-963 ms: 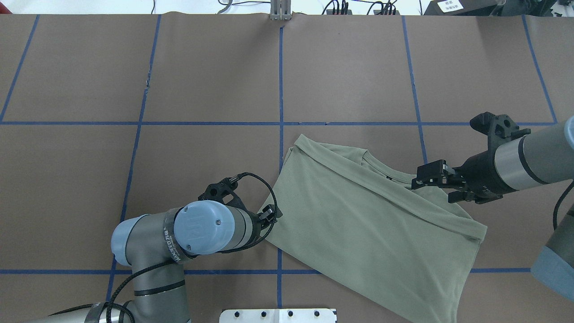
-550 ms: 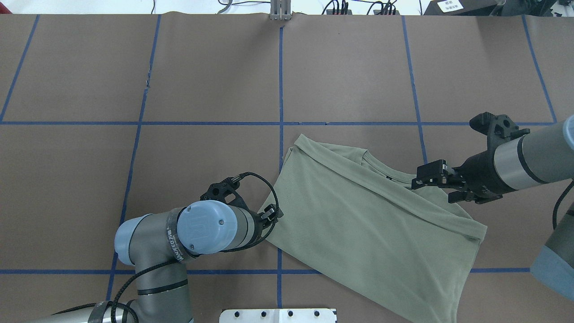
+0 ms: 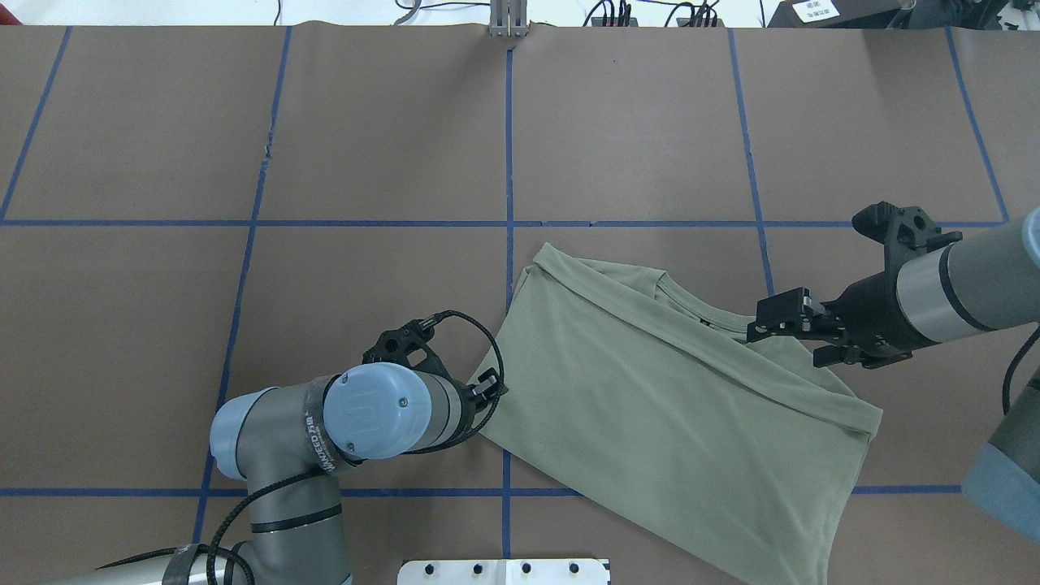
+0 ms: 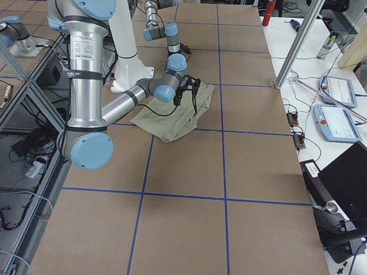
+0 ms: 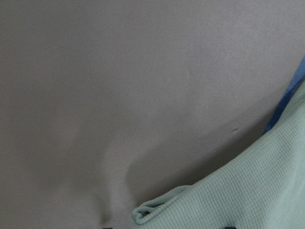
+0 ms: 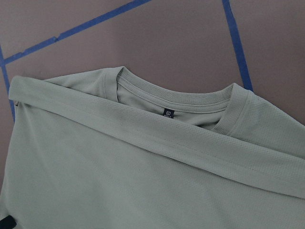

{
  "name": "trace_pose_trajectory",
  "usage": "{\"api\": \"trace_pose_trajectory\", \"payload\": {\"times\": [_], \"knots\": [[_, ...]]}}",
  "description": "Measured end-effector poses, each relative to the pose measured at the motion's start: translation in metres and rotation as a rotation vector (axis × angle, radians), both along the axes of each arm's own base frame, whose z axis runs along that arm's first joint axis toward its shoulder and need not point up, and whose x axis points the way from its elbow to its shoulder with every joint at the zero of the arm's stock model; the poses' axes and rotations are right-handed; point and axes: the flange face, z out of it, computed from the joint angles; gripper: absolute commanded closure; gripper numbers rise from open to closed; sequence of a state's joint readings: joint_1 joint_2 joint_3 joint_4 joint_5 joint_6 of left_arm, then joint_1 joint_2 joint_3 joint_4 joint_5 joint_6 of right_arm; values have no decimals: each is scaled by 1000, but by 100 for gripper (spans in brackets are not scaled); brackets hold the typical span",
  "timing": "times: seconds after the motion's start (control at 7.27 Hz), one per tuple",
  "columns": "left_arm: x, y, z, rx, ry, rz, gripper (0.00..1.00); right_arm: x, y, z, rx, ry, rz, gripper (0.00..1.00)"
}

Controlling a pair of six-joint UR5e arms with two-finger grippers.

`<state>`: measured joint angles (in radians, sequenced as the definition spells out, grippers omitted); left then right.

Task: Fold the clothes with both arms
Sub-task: 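Bring the left gripper to the shirt's edge nearest it while the right gripper holds, then push the shirt with the left gripper farther from the robot, straightening it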

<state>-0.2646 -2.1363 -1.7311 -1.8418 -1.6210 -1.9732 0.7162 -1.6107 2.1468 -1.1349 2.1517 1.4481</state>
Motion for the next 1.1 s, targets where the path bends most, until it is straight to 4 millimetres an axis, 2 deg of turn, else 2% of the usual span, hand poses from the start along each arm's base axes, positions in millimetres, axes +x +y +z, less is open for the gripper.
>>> {"api": "trace_pose_trajectory", "payload": {"times": [0.14, 0.28, 0.69, 0.83, 1.1], "knots": [[2, -1, 1, 5, -4, -6, 96, 1, -1, 0, 0, -1, 2, 0], [3, -2, 1, 8, -5, -9, 100, 3, -2, -1, 0, -1, 5, 0], [-1, -5, -9, 13, 12, -13, 100, 6, -5, -1, -1, -2, 15, 0], [-5, -12, -10, 12, 13, -23, 100, 7, -5, 0, -1, -2, 18, 0], [-22, -44, -9, 20, 6, -68, 100, 12, -9, -1, 0, -2, 31, 0]]}}
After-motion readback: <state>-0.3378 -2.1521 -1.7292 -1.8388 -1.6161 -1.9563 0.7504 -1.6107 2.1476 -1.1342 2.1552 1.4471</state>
